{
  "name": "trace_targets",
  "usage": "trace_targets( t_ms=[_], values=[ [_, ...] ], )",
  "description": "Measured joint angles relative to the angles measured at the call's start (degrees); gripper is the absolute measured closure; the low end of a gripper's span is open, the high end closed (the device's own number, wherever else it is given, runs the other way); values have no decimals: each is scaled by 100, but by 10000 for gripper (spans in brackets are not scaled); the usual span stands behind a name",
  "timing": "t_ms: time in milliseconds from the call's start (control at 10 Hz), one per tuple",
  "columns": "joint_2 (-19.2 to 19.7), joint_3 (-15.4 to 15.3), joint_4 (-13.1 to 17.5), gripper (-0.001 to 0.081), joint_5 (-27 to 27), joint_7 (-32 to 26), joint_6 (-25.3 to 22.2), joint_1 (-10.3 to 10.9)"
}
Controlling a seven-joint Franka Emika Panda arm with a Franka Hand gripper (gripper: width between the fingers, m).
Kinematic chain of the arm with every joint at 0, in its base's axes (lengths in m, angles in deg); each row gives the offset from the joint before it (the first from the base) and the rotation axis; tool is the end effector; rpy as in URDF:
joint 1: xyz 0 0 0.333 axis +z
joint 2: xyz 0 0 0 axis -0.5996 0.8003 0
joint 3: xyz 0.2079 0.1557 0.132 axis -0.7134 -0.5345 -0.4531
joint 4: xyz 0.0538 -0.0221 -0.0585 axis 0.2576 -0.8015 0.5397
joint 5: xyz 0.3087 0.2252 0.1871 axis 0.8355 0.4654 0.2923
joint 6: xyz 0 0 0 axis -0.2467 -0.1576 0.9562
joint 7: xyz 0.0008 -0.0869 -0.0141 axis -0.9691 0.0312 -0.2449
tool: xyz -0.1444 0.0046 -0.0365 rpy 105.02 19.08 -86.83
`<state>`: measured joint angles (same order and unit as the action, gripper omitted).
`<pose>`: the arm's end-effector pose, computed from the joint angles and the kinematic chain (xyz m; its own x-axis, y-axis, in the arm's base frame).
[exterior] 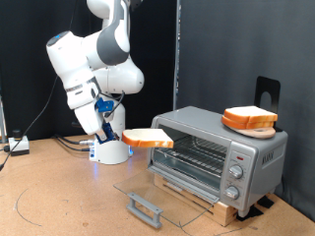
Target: Make a piece of toast with the oven
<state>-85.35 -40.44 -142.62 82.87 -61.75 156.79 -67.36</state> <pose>0.3746 -0.1619 0.2602 0.8798 0.3926 0.2680 0.4559 -0.8566 -0.2417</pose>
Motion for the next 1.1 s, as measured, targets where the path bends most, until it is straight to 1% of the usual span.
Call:
trace_targets(
  t_ms=[200, 400, 500, 700, 1100],
  values=[
    [152, -164, -177, 410, -72, 4, 571, 1],
    [333, -290, -266, 410, -16, -31, 826, 63],
    [363, -343, -317, 410, 129, -120, 890, 163],
    [345, -521, -438, 410, 441, -228, 1016, 448],
    [151, -1118, -683, 410, 840, -184, 1400, 1005]
  ],
)
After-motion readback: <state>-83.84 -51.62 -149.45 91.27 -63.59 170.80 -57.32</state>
